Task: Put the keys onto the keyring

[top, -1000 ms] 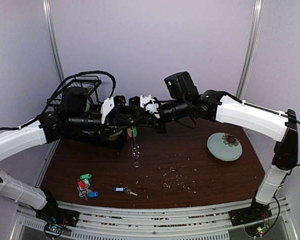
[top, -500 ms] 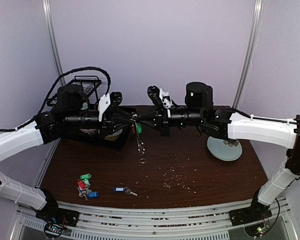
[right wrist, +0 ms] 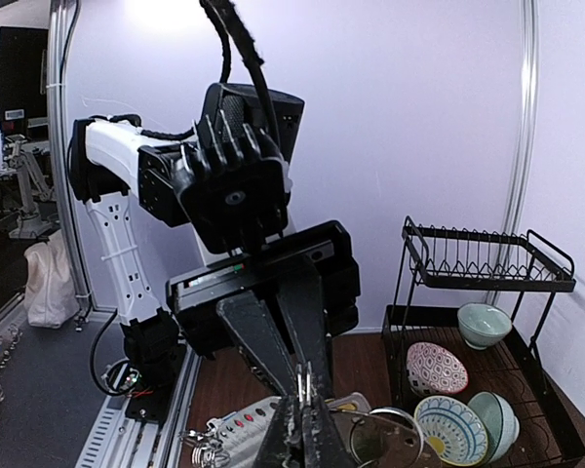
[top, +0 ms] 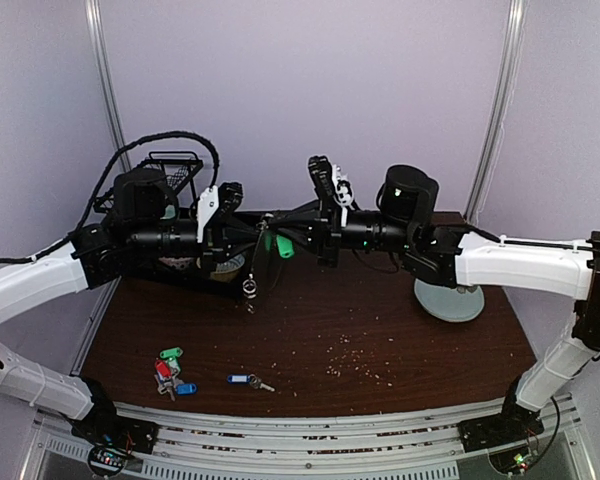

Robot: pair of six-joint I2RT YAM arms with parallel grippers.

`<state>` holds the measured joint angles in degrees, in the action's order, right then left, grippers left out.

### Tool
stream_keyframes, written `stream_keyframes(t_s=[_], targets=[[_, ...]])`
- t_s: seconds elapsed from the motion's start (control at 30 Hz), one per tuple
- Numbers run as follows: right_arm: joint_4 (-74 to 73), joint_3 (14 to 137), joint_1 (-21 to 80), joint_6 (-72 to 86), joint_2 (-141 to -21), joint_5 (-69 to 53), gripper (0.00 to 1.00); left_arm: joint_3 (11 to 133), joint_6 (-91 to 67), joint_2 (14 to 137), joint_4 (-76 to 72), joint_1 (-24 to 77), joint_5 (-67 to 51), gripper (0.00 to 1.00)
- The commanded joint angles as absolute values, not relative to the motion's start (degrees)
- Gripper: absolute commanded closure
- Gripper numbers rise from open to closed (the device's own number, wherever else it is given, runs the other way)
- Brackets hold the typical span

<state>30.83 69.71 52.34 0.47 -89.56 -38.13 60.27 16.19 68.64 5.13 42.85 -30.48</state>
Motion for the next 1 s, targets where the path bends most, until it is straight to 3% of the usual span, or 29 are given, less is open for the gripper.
stream_keyframes(t_s=[0.0, 0.3, 0.5, 0.67, 0.97], targets=[[39.87, 69.11, 52.79, 4.73, -90.11, -38.00, 1.00, 59.56, 15.21, 69.31, 1.14, 42.89, -30.97, 0.97], [44.63, 67.67, 52.49, 7.47, -91.01, -37.97, 1.00, 60.70, 16.32, 67.40, 3.10, 42.90, -31.28, 0.96], [44.15, 66.90, 52.19, 7.07, -91.25, -38.13, 1.00, 58.42, 19.98, 60.62, 2.67, 41.87, -29.40, 0.83], [47.53, 65.88, 52.78, 8.26, -92.29, -36.51, 1.00, 57.46, 12.98, 61.63, -3.69, 41.23, -34.00, 0.70], [48.37, 65.64, 53.29, 8.50, -92.49, -36.49, 1.00, 59.41, 10.22, 66.47, -2.91, 41.28, -36.25, 0.76]])
